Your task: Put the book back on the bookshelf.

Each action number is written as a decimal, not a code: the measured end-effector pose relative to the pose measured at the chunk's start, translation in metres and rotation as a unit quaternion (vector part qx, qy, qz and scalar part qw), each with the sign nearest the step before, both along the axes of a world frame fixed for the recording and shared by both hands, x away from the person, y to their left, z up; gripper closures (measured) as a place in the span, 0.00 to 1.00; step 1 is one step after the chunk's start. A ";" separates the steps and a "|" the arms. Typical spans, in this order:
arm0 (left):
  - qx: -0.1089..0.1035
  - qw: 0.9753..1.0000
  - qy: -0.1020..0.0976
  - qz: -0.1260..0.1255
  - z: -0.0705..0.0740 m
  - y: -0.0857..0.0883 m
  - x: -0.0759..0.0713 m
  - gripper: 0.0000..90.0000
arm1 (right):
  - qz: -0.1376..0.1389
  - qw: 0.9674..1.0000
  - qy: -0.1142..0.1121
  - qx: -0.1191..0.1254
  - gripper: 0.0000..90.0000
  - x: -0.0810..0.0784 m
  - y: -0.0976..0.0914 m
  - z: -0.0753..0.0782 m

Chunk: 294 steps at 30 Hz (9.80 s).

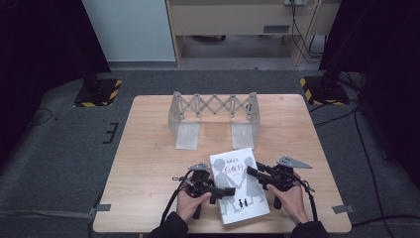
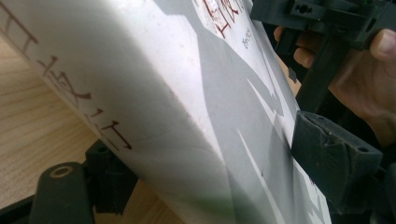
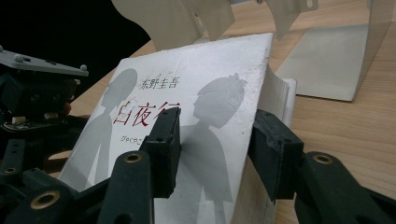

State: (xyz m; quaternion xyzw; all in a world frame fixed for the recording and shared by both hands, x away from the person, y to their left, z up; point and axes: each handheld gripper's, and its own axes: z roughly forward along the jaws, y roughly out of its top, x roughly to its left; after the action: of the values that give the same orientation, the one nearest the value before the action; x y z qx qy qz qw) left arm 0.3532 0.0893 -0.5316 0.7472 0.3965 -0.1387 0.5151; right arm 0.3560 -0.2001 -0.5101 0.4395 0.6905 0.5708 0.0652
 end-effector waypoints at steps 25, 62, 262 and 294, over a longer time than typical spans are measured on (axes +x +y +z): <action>-0.062 0.997 -0.023 0.038 0.018 0.006 -0.002 0.41 | 0.015 0.998 -0.026 0.053 0.61 -0.002 0.005 0.009; -0.085 0.995 -0.030 0.049 0.014 -0.001 -0.006 0.44 | 0.014 0.997 -0.004 0.071 0.61 0.001 0.000 0.005; 0.118 0.890 -0.274 0.343 0.108 0.099 0.059 0.57 | -0.152 0.949 0.060 -0.271 0.10 0.019 -0.070 -0.028; 0.122 0.864 -0.314 0.375 0.087 0.075 0.101 0.56 | -0.153 0.949 0.060 -0.270 0.09 0.020 -0.070 -0.029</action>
State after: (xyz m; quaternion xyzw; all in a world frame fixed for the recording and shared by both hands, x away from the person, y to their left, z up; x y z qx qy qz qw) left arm 0.4540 0.1640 -0.4442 0.6029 0.4776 0.3564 0.5305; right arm 0.3757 -0.2700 -0.5387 0.5394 0.7459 0.3186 0.2261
